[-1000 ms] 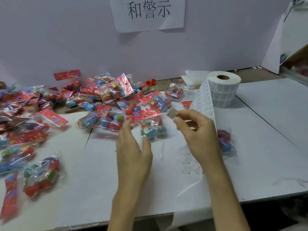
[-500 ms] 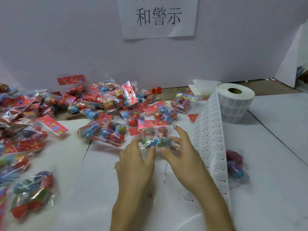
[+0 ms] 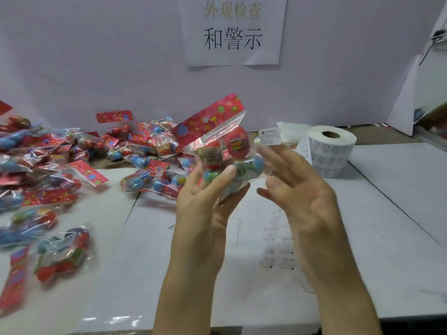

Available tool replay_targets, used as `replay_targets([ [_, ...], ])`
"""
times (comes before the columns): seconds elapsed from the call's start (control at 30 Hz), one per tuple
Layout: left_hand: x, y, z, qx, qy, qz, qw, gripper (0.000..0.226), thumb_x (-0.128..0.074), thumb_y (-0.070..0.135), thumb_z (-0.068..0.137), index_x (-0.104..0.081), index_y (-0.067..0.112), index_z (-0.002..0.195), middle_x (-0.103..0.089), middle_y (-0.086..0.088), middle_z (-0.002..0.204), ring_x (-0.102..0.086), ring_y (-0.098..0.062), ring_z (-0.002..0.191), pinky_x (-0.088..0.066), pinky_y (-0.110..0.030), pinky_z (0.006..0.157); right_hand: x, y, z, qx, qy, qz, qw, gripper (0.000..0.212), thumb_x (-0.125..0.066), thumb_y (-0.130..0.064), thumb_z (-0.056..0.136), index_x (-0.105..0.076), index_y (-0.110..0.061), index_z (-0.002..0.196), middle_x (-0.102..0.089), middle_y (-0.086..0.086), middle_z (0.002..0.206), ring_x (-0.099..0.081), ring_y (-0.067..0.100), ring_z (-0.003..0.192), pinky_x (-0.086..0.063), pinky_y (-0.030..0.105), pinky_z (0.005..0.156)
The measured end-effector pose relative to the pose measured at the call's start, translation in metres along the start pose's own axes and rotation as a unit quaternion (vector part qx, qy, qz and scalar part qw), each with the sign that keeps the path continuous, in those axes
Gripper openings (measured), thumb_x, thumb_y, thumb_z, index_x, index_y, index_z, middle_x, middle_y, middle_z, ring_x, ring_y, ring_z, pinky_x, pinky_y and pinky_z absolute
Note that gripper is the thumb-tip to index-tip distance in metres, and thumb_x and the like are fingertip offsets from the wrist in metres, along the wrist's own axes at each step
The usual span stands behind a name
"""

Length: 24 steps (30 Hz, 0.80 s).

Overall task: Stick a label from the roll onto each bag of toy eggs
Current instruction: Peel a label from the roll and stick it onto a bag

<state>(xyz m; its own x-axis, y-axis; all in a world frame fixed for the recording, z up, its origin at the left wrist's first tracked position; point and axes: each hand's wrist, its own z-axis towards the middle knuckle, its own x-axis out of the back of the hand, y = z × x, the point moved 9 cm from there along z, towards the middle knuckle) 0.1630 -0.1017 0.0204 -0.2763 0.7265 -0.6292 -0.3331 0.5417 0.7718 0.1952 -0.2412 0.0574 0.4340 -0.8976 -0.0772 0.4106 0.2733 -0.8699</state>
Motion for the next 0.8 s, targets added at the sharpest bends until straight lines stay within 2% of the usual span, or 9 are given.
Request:
replay_targets([
  [0.1,-0.002,0.009,-0.013,-0.005,0.010,-0.005,1.000,0.054,-0.069,0.011,0.085,-0.059,0.006,0.139,-0.070,-0.015,0.128,-0.071,-0.026,0.116,-0.060,-0.029,0.088,0.013,-0.009,-0.006,0.010,0.054,-0.018,0.998,0.040,-0.060,-0.027,0.090,-0.064,-0.029,0.130,-0.068,-0.018,0.127,-0.060,0.008,0.126,-0.052,0.042,0.104],
  [0.23,0.004,0.015,-0.026,-0.020,0.033,-0.013,0.999,0.060,-0.073,0.016,0.080,-0.059,0.013,0.139,-0.072,-0.011,0.126,-0.072,-0.026,0.114,-0.061,-0.029,0.086,0.028,-0.012,-0.010,0.019,0.103,0.036,0.994,0.035,-0.057,-0.025,0.091,-0.071,-0.023,0.123,-0.072,-0.006,0.122,-0.066,0.016,0.116,-0.058,0.028,0.086],
  [0.3,0.007,0.016,-0.029,-0.025,0.041,-0.025,0.999,0.064,-0.073,0.017,0.079,-0.056,0.016,0.140,-0.073,-0.010,0.125,-0.072,-0.027,0.113,-0.062,-0.028,0.081,0.027,-0.007,-0.009,-0.006,0.091,0.082,0.992,0.029,-0.055,-0.024,0.090,-0.076,-0.018,0.109,-0.075,0.003,0.113,-0.070,0.020,0.103,-0.055,0.024,0.078],
  [0.37,0.005,0.016,-0.031,-0.027,0.038,-0.037,0.998,0.066,-0.072,0.019,0.079,-0.054,0.016,0.143,-0.073,-0.010,0.126,-0.073,-0.030,0.111,-0.062,-0.028,0.077,0.020,0.000,-0.008,-0.045,0.066,0.153,0.985,0.023,-0.055,-0.024,0.088,-0.076,-0.015,0.092,-0.075,0.012,0.097,-0.068,0.022,0.082,-0.054,0.025,0.070],
  [0.43,0.001,0.016,-0.032,-0.033,0.035,-0.035,0.998,0.065,-0.070,0.020,0.080,-0.054,0.016,0.142,-0.073,-0.010,0.124,-0.073,-0.032,0.109,-0.062,-0.029,0.077,0.012,0.005,-0.008,-0.072,0.048,0.176,0.981,0.023,-0.056,-0.026,0.088,-0.076,-0.014,0.084,-0.072,0.015,0.086,-0.065,0.021,0.073,-0.055,0.026,0.066],
  [0.53,-0.002,0.016,-0.034,-0.058,0.050,-0.016,0.997,0.063,-0.071,0.025,0.078,-0.056,0.018,0.139,-0.075,-0.008,0.120,-0.074,-0.028,0.108,-0.063,-0.032,0.082,0.005,0.007,-0.009,-0.075,0.056,0.123,0.988,0.017,-0.073,-0.034,0.084,-0.077,-0.019,0.078,-0.073,0.010,0.080,-0.067,0.019,0.070,-0.057,0.025,0.068],
  [0.6,-0.001,0.014,-0.035,-0.070,0.067,0.001,0.995,0.059,-0.071,0.029,0.076,-0.059,0.019,0.133,-0.077,-0.005,0.115,-0.075,-0.024,0.106,-0.063,-0.035,0.086,0.004,0.005,-0.011,-0.059,0.083,0.089,0.991,0.020,-0.084,-0.040,0.075,-0.078,-0.021,0.078,-0.073,0.007,0.077,-0.069,0.017,0.070,-0.058,0.024,0.071],
  [0.7,-0.002,0.011,-0.038,-0.072,0.081,0.025,0.994,0.059,-0.074,0.033,0.073,-0.062,0.019,0.129,-0.078,-0.004,0.110,-0.076,-0.022,0.103,-0.060,-0.041,0.093,0.002,0.001,-0.013,-0.028,0.108,0.061,0.992,0.017,-0.081,-0.040,0.075,-0.079,-0.024,0.081,-0.074,0.004,0.076,-0.070,0.016,0.071,-0.058,0.025,0.071],
  [0.8,-0.004,0.009,-0.040,-0.077,0.088,0.045,0.992,0.057,-0.075,0.034,0.071,-0.064,0.018,0.124,-0.078,-0.003,0.106,-0.076,-0.021,0.101,-0.059,-0.043,0.093,0.002,-0.004,-0.016,-0.004,0.130,0.024,0.991,0.018,-0.080,-0.039,0.078,-0.079,-0.022,0.082,-0.075,0.001,0.076,-0.072,0.016,0.071,-0.057,0.021,0.067],
])
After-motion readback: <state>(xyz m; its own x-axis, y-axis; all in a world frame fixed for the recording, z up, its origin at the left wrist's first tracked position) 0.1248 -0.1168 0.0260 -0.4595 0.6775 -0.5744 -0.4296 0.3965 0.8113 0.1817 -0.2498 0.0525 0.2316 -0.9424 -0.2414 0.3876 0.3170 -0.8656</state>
